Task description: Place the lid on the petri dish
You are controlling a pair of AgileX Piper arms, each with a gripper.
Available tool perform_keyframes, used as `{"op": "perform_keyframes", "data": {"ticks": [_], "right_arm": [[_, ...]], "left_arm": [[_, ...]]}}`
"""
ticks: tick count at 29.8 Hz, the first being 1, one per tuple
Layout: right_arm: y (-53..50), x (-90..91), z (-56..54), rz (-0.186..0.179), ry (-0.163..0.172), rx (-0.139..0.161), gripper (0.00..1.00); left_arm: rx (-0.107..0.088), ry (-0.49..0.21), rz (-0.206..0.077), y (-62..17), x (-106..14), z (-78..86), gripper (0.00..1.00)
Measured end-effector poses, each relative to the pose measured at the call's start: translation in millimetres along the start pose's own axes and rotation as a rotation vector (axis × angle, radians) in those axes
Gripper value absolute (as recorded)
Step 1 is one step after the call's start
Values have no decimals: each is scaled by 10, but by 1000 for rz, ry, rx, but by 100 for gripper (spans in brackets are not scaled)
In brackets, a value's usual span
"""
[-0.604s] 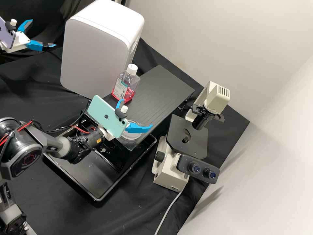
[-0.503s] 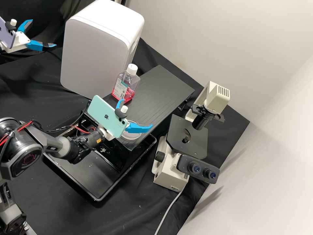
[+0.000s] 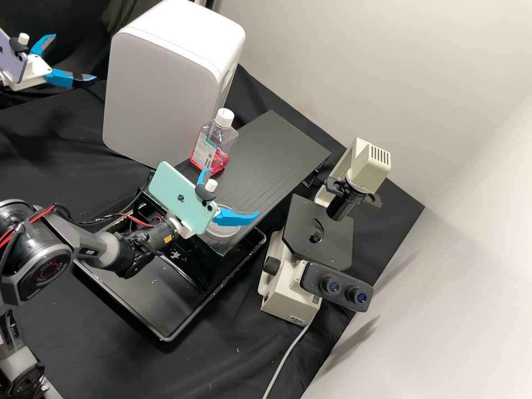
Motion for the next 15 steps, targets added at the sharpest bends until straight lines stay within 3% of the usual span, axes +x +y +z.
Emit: {"op": "perform_keyframes", "data": {"ticks": [3,4,6,11,15], "right_arm": [[0,0,0,0,0,0,100],[0,0,0,0,0,0,100],[0,0,0,0,0,0,100],[0,0,0,0,0,0,100],[0,0,0,0,0,0,100]], "left_arm": [[-21,-21,-17,-58,7,117,100],[-37,-33,-27,-90,7,191,100],[-49,-71,-44,-145,3,349,100],[-45,-212,-56,-294,-10,688,100],[-30,-335,-88,-523,-103,874,100]]}}
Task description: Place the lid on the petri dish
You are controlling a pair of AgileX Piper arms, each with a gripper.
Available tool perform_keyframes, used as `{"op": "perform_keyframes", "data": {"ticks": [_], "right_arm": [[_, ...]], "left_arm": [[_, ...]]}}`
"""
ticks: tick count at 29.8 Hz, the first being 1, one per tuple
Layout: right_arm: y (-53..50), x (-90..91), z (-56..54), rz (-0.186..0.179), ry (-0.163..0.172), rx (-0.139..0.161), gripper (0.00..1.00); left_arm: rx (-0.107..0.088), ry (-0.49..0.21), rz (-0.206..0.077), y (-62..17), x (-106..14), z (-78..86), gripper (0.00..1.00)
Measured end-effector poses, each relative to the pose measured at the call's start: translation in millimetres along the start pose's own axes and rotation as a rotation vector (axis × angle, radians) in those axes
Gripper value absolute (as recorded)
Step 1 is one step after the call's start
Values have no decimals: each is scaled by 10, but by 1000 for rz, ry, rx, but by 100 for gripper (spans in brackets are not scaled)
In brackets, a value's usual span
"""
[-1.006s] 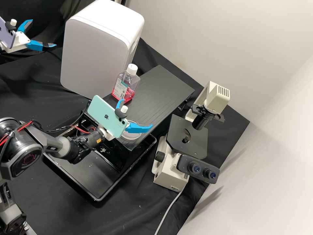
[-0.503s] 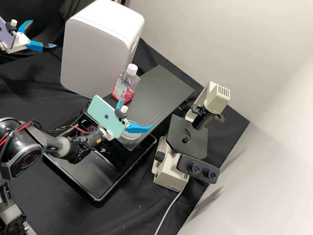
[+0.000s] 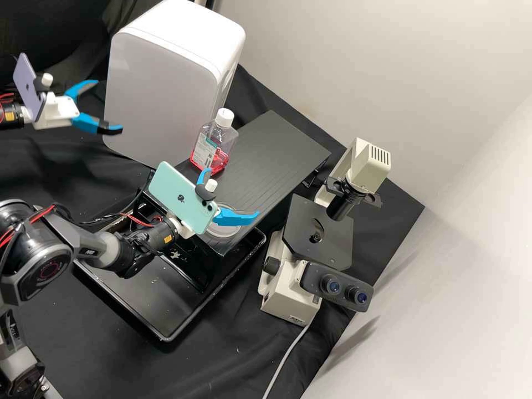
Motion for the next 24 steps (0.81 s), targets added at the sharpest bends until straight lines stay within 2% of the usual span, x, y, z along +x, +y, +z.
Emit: {"op": "perform_keyframes", "data": {"ticks": [3,6,15,24], "right_arm": [[0,0,0,0,0,0,100],[0,0,0,0,0,0,100],[0,0,0,0,0,0,100],[0,0,0,0,0,0,100]], "left_arm": [[17,-76,-44,-159,-49,107,100],[21,-119,-68,-230,-87,171,100],[47,-222,-107,-309,-153,298,100],[40,-263,-143,-367,-225,328,100]]}}
